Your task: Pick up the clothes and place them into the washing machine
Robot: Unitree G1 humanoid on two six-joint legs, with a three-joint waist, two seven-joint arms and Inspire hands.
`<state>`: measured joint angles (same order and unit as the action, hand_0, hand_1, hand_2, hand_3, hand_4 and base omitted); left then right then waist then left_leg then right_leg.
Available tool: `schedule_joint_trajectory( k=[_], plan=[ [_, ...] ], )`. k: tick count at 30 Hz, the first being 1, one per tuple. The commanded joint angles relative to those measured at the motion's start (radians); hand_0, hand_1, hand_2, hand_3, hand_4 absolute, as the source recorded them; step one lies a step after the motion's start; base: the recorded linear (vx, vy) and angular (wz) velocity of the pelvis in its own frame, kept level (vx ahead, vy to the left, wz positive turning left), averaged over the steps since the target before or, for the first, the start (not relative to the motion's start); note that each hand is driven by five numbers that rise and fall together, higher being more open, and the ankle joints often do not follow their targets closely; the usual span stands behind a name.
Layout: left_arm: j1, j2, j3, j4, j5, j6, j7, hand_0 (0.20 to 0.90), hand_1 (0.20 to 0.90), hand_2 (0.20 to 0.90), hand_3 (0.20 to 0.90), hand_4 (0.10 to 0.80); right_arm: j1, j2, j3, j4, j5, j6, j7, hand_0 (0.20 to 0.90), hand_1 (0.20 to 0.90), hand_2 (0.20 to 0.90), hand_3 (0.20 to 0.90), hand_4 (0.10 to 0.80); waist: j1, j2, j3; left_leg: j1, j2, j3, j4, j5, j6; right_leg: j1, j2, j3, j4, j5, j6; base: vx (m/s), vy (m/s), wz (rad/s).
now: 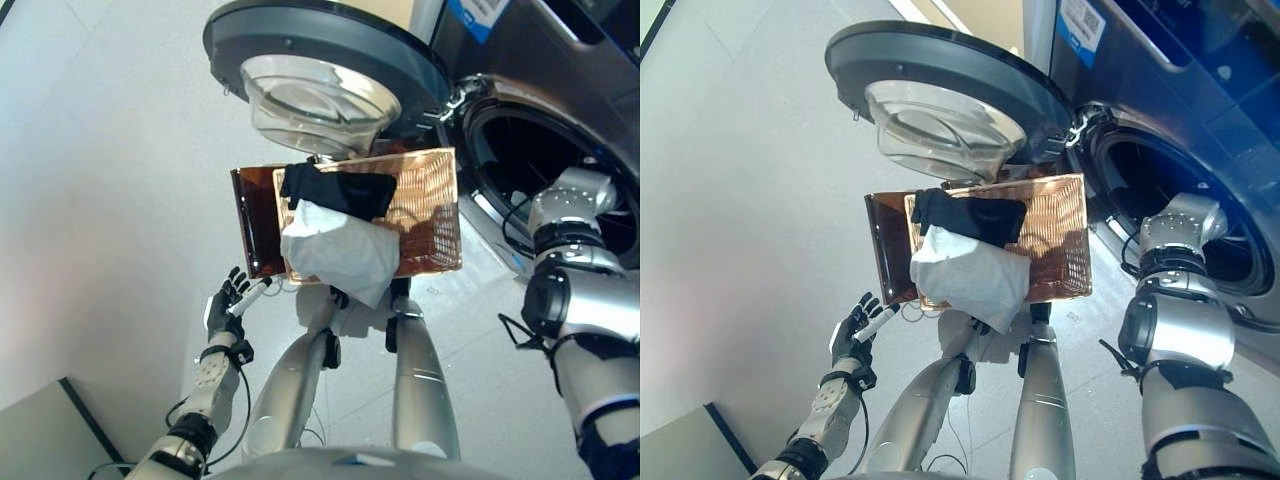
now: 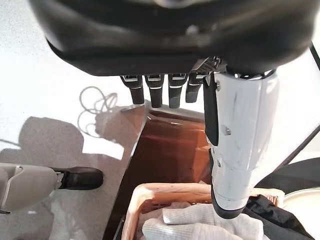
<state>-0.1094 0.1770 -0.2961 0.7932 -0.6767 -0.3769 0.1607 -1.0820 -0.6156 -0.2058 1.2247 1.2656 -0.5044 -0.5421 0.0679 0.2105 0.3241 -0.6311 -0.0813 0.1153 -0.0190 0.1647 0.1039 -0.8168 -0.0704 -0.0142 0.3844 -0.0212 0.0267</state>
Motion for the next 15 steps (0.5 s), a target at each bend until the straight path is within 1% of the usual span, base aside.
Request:
schedule_joint_trajectory(
  k=[1, 4, 5, 6, 9, 10, 11, 12, 13, 14, 15],
  plan=[
    [0.045, 0.073, 0.003, 0.006, 0.016, -0.044, 0.008, 0.9, 0.9, 0.9, 0.9, 0.8, -0.161, -0.175, 0.156, -0.049, -0.164, -0.008, 0.054, 0.9, 0.9, 0.9, 0.9, 0.8, 0.016, -0.008, -0.088, -0.011, -0.005, 0.02, 0.048, -0.078, -0.09, 0.057, -0.003, -0.013, -0.131, 0.065, 0.014, 0.0, 0.0, 0.0],
    [0.049, 0.077, 0.011, 0.006, 0.022, -0.046, 0.001, 0.9, 0.9, 0.9, 0.9, 0.8, -0.159, -0.194, 0.2, 0.001, -0.217, 0.04, 0.073, 0.9, 0.9, 0.9, 0.9, 0.8, 0.015, -0.014, -0.084, -0.013, -0.005, 0.023, 0.052, -0.078, -0.09, 0.058, -0.001, -0.012, -0.131, 0.067, 0.012, -0.002, 0.001, -0.02],
    [0.049, 0.077, 0.012, 0.006, 0.022, -0.046, 0.001, 0.9, 0.9, 0.9, 0.9, 0.8, -0.161, -0.194, 0.201, 0.002, -0.218, 0.04, 0.072, 0.9, 0.9, 0.9, 0.9, 0.8, 0.015, -0.013, -0.083, -0.013, -0.005, 0.023, 0.052, -0.078, -0.09, 0.057, -0.001, -0.012, -0.131, 0.068, 0.012, -0.013, -0.006, -0.04],
    [0.051, 0.08, 0.013, 0.001, 0.026, -0.049, -0.001, 0.9, 0.9, 0.9, 0.9, 0.8, -0.164, -0.202, 0.233, 0.02, -0.257, 0.065, 0.08, 0.9, 0.9, 0.9, 0.9, 0.8, 0.014, -0.017, -0.081, -0.015, -0.004, 0.026, 0.055, -0.078, -0.09, 0.056, 0.0, -0.011, -0.132, 0.07, 0.012, -0.013, -0.005, -0.03],
    [0.052, 0.079, 0.014, 0.002, 0.027, -0.049, -0.002, 0.9, 0.9, 0.9, 0.9, 0.8, -0.166, -0.202, 0.253, 0.03, -0.291, 0.081, 0.084, 0.9, 0.9, 0.9, 0.9, 0.8, 0.013, -0.02, -0.079, -0.018, -0.003, 0.03, 0.061, -0.08, -0.091, 0.055, 0.001, -0.011, -0.129, 0.072, 0.011, -0.006, -0.002, -0.01],
    [0.054, 0.084, 0.018, 0.001, 0.035, -0.049, -0.005, 0.9, 0.9, 0.9, 0.9, 0.8, -0.175, -0.212, 0.3, 0.051, -0.372, 0.119, 0.086, 0.9, 0.9, 0.9, 0.9, 0.8, 0.015, -0.024, -0.079, -0.02, -0.002, 0.032, 0.065, -0.081, -0.091, 0.053, 0.001, -0.011, -0.127, 0.073, 0.01, 0.0, 0.0, 0.0],
    [0.055, 0.085, 0.021, 0.0, 0.038, -0.051, -0.005, 0.9, 0.9, 0.9, 0.9, 0.8, -0.178, -0.212, 0.326, 0.054, -0.418, 0.136, 0.086, 0.9, 0.9, 0.9, 0.9, 0.8, 0.014, -0.024, -0.077, -0.021, -0.002, 0.033, 0.067, -0.081, -0.091, 0.052, 0.001, -0.011, -0.127, 0.075, 0.01, 0.0, 0.0, 0.0],
    [0.055, 0.084, 0.021, 0.0, 0.038, -0.051, -0.005, 0.9, 0.9, 0.9, 0.9, 0.8, -0.18, -0.212, 0.327, 0.054, -0.42, 0.137, 0.085, 0.9, 0.9, 0.9, 0.9, 0.8, 0.013, -0.024, -0.076, -0.022, -0.002, 0.033, 0.067, -0.082, -0.091, 0.052, 0.001, -0.011, -0.127, 0.075, 0.01, 0.0, 0.0, 0.0],
    [0.054, 0.084, 0.022, -0.003, 0.044, -0.052, -0.005, 0.9, 0.9, 0.9, 0.9, 0.8, -0.181, -0.213, 0.35, 0.064, -0.465, 0.158, 0.084, 0.9, 0.9, 0.9, 0.9, 0.8, 0.012, -0.025, -0.074, -0.023, -0.002, 0.034, 0.07, -0.082, -0.091, 0.051, 0.001, -0.011, -0.125, 0.077, 0.01, 0.0, 0.0, 0.0],
    [0.052, 0.087, 0.027, -0.001, 0.051, -0.052, -0.004, 0.9, 0.9, 0.9, 0.9, 0.8, -0.185, -0.221, 0.395, 0.082, -0.552, 0.19, 0.08, 0.9, 0.9, 0.9, 0.9, 0.8, 0.013, -0.029, -0.073, -0.023, -0.001, 0.035, 0.071, -0.081, -0.091, 0.051, 0.001, -0.011, -0.126, 0.078, 0.01, 0.0, 0.0, 0.0],
    [0.052, 0.085, 0.028, -0.002, 0.052, -0.052, -0.003, 0.9, 0.9, 0.9, 0.9, 0.8, -0.189, -0.221, 0.398, 0.083, -0.553, 0.191, 0.079, 0.9, 0.9, 0.9, 0.9, 0.8, 0.012, -0.027, -0.072, -0.023, -0.001, 0.035, 0.071, -0.081, -0.091, 0.051, 0.001, -0.011, -0.126, 0.078, 0.01, -0.036, -0.006, -0.01]
  ],
)
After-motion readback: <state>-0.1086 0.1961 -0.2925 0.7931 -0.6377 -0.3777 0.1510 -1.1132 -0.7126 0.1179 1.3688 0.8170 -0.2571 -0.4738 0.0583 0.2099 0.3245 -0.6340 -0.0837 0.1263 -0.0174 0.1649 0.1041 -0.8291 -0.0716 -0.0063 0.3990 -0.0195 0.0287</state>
